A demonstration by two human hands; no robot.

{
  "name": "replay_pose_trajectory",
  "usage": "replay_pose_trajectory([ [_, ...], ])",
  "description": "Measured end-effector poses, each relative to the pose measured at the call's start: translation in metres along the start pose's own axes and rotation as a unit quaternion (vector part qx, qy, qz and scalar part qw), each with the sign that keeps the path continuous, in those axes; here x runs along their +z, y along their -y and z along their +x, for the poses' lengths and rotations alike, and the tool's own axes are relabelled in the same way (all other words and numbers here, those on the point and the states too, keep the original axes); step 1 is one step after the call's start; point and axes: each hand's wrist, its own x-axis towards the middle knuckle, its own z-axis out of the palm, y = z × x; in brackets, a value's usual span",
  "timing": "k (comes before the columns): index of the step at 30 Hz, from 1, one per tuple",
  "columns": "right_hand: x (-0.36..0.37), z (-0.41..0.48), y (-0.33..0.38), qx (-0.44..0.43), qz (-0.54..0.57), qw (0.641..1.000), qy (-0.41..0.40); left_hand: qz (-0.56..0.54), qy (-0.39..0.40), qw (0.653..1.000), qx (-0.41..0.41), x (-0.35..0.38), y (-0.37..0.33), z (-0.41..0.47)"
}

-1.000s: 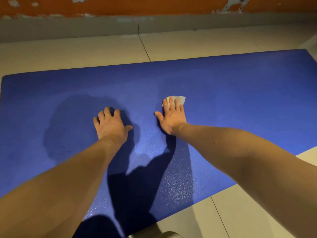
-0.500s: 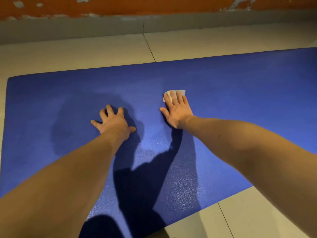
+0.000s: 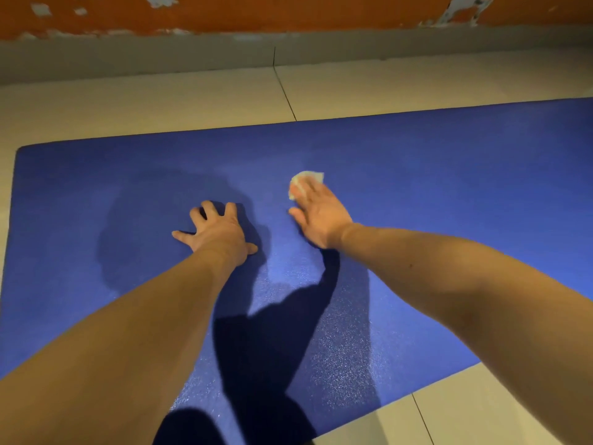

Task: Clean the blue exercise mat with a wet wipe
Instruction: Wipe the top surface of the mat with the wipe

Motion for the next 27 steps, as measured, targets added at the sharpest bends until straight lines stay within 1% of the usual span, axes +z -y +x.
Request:
replay_pose_trajectory([
  [2,-0.003,0.012,-0.008,0.108,0.013,0.994,0.023,0.003,0.001,1.000,0.000,0.000,0.001,0.000],
  [4,-0.001,0.020,0.009,0.163,0.040,0.986,0.020,0.002,0.002,1.000,-0.002,0.000,0.001,0.000],
  [5,0.000,0.021,0.022,0.174,0.052,0.983,0.011,-0.001,0.001,1.000,-0.001,0.001,0.001,0.001],
  [6,0.003,0.019,0.037,0.163,0.059,0.985,0.001,-0.003,-0.001,1.000,-0.001,0.001,0.000,0.001],
  [7,0.006,0.016,0.052,0.134,0.061,0.989,-0.010,-0.005,-0.005,1.000,-0.001,0.001,0.000,0.002],
  [9,0.012,0.008,0.070,0.050,0.068,0.996,-0.014,-0.002,-0.009,1.000,0.001,0.002,0.000,0.002],
  [11,0.011,0.004,0.064,-0.029,0.068,0.997,-0.008,-0.001,-0.009,1.000,0.005,0.002,0.001,0.003],
  [12,0.011,0.005,0.054,-0.063,0.044,0.997,-0.011,-0.001,-0.009,1.000,0.005,0.003,0.002,0.003],
  [13,0.010,0.008,0.042,-0.080,0.011,0.997,-0.012,-0.001,-0.010,1.000,0.006,0.003,0.002,0.003],
  [14,0.007,0.014,0.028,-0.074,-0.016,0.997,-0.011,-0.003,-0.011,1.000,0.007,0.003,0.002,0.004],
  [16,-0.003,0.028,0.004,-0.002,-0.023,1.000,-0.011,-0.006,-0.010,1.000,0.010,0.003,0.002,0.003],
  [18,-0.010,0.044,-0.009,0.075,-0.001,0.997,-0.006,-0.004,-0.009,1.000,0.013,0.002,0.001,0.003],
  [21,-0.008,0.059,0.009,0.136,0.048,0.990,0.000,-0.008,-0.005,1.000,0.009,0.000,0.001,0.003],
  [22,-0.005,0.058,0.020,0.141,0.059,0.988,-0.011,-0.012,-0.004,1.000,0.009,-0.001,0.001,0.004],
  [23,-0.003,0.056,0.031,0.128,0.070,0.989,-0.019,-0.016,-0.003,1.000,0.008,-0.001,0.000,0.004],
  [25,0.003,0.049,0.046,0.064,0.073,0.995,-0.027,-0.015,-0.005,1.000,0.009,-0.001,0.000,0.006],
  [27,0.003,0.042,0.043,-0.013,0.044,0.999,-0.022,-0.011,-0.007,1.000,0.008,0.000,0.000,0.006],
])
